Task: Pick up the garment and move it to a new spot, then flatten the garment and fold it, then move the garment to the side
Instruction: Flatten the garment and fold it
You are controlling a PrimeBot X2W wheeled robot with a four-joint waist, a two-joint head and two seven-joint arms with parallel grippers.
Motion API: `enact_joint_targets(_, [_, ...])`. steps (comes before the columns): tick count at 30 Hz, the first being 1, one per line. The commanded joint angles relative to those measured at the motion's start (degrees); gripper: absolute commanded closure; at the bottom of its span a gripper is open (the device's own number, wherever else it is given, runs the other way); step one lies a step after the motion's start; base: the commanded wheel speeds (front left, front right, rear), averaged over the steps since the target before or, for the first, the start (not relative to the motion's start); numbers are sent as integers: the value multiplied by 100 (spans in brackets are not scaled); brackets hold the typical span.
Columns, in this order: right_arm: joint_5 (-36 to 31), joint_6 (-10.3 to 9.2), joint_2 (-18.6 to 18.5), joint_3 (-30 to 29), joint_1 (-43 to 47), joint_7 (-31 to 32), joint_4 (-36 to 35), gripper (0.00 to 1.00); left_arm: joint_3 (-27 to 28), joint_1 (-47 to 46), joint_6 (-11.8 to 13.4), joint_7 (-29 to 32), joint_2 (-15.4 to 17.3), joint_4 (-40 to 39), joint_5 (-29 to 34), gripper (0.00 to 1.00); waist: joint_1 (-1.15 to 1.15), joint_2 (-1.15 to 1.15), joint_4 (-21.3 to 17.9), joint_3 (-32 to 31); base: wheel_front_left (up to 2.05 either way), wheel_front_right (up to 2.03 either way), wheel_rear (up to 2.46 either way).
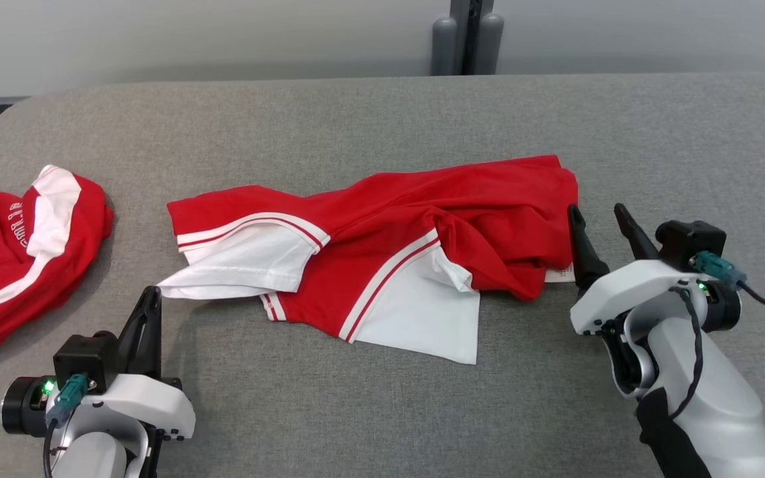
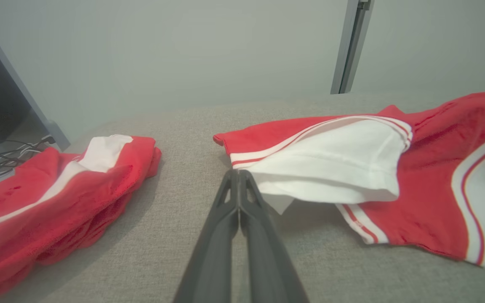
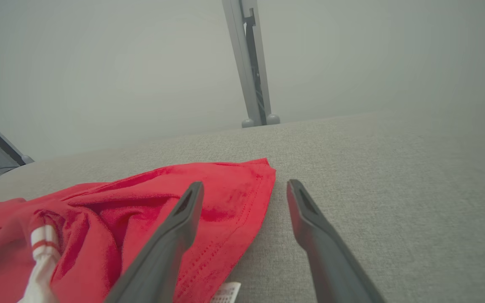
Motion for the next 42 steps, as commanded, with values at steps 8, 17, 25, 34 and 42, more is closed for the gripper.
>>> enact_joint_targets(8, [308,1,-46,-143,-930,-9,933,0,156,-148,-99,-20,62,-138,-13,100,0,0,320,482,0,0,0])
enact_joint_targets(17, [800,1,-176,32,-2118,706,2005,0,85,-366,-252,-19,1,-193,98,100,0,0,522,848,0,0,0])
enact_joint_targets(25, [625,1,-379,142,-2838,1681,2692,1,11,-496,-346,-20,-67,-155,173,100,0,0,656,957,0,0,0])
enact_joint_targets(34, [500,1,-276,205,-3137,2029,2787,100,105,-518,-382,-20,-59,-167,159,100,0,0,596,919,0,0,0])
enact_joint_targets(42, [525,1,-244,330,-3237,1518,2622,100,356,-630,-412,-19,82,-521,78,100,0,0,353,595,0,0,0])
